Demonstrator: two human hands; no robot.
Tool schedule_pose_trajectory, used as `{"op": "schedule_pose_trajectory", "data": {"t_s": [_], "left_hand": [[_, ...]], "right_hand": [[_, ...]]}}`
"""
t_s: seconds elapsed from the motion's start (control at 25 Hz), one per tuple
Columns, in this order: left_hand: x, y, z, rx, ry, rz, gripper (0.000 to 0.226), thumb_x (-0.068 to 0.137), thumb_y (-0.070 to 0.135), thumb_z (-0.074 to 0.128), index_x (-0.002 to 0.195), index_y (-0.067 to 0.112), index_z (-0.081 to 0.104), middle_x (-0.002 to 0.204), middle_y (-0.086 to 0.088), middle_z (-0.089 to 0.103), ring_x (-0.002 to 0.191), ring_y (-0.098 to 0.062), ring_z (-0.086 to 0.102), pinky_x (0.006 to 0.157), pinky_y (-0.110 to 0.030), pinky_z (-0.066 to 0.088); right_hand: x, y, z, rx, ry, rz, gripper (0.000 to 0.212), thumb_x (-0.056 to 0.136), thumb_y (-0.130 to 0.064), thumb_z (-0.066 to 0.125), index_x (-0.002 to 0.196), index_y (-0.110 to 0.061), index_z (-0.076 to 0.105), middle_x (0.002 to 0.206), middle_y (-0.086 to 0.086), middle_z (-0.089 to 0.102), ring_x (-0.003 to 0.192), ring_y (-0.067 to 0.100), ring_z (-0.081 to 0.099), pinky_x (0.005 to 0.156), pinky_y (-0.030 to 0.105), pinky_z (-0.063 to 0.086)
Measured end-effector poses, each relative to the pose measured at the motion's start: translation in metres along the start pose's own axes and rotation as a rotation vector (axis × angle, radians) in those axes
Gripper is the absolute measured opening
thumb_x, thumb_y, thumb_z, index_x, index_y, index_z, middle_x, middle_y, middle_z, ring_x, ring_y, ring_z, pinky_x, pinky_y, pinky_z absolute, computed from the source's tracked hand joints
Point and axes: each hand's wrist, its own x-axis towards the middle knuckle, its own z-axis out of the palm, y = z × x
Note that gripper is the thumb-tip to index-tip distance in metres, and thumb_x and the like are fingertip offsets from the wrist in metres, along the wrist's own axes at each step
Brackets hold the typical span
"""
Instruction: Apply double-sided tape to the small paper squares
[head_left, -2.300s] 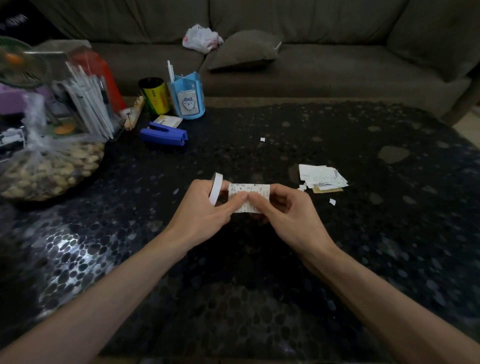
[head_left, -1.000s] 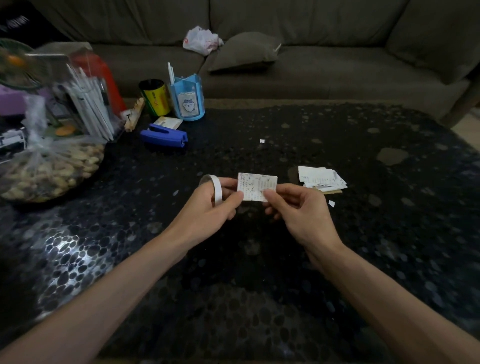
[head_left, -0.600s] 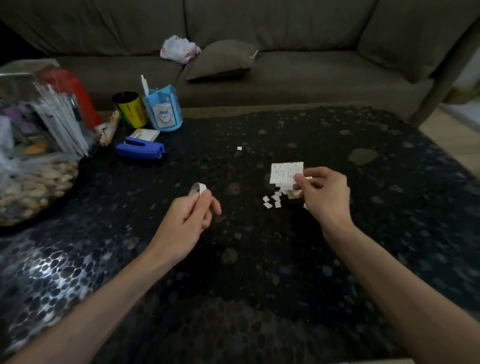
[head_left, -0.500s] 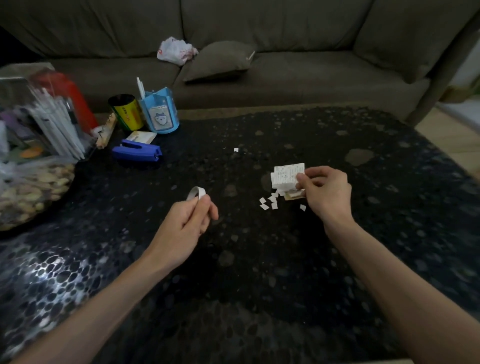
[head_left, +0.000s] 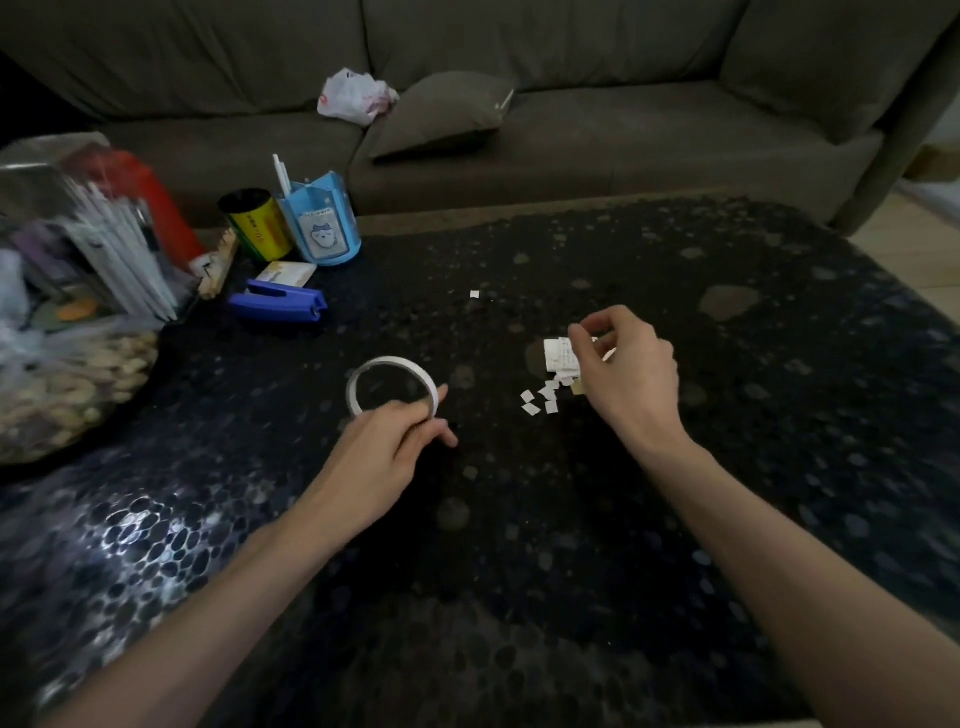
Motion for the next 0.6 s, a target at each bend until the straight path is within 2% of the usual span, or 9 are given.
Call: {"op": "schedule_pose_trajectory", "data": {"t_s": [0.08,0.2,0.24,0.36,0.48,0.6], "left_hand": [[0.001,0.002,-0.007,0.106,0.117,0.057,0.022,0.102,0.029,0.060,0.112,0.021,0.078,0.116,0.003,0.075,0.119,-0.012,0.066,0.103,-0.041,0.052],[0.010,0.010,-0.019,0.291,0.037,0.134,0.024,0.103,0.030,0.057,0.111,0.016,0.075,0.103,0.003,0.066,0.094,-0.016,0.067,0.087,-0.044,0.055],[0.015,0.014,-0.022,0.342,-0.002,0.140,0.025,0.104,0.032,0.056,0.114,0.018,0.074,0.103,0.005,0.063,0.092,-0.014,0.065,0.085,-0.043,0.055],[0.030,0.020,-0.026,0.417,-0.005,0.178,0.027,0.102,0.034,0.059,0.123,0.025,0.073,0.112,0.006,0.067,0.103,-0.012,0.065,0.092,-0.041,0.055],[0.038,0.022,-0.014,0.401,-0.005,0.251,0.029,0.100,0.033,0.062,0.127,0.027,0.070,0.120,0.006,0.070,0.114,-0.011,0.063,0.101,-0.040,0.053],[0.037,0.017,-0.005,0.384,-0.016,0.237,0.031,0.097,0.034,0.067,0.127,0.030,0.070,0.123,0.008,0.067,0.116,-0.011,0.059,0.101,-0.042,0.052]], "right_hand": [[-0.007,-0.006,0.007,0.045,-0.062,-0.040,0.027,0.104,-0.038,0.062,0.126,-0.023,0.063,0.098,-0.011,0.066,0.074,-0.001,0.059,0.062,0.015,0.041],[-0.014,-0.010,0.014,0.067,-0.125,-0.050,0.024,0.103,-0.039,0.064,0.123,-0.025,0.063,0.092,-0.014,0.062,0.074,-0.003,0.059,0.062,0.016,0.041],[-0.016,-0.009,0.015,0.077,-0.132,-0.056,0.024,0.103,-0.039,0.064,0.121,-0.025,0.064,0.094,-0.012,0.065,0.076,-0.001,0.060,0.064,0.019,0.044],[-0.022,-0.012,0.021,0.069,-0.167,-0.140,0.022,0.099,-0.036,0.070,0.118,-0.027,0.065,0.097,-0.011,0.067,0.081,0.003,0.063,0.072,0.025,0.052],[-0.028,-0.014,0.028,0.013,-0.275,-0.342,0.026,0.093,-0.030,0.077,0.117,-0.031,0.066,0.098,-0.013,0.064,0.085,0.003,0.062,0.079,0.028,0.058],[-0.028,-0.012,0.031,-0.084,-0.333,-0.474,0.029,0.092,-0.026,0.077,0.118,-0.030,0.067,0.112,-0.010,0.063,0.101,0.006,0.061,0.093,0.033,0.057]]}}
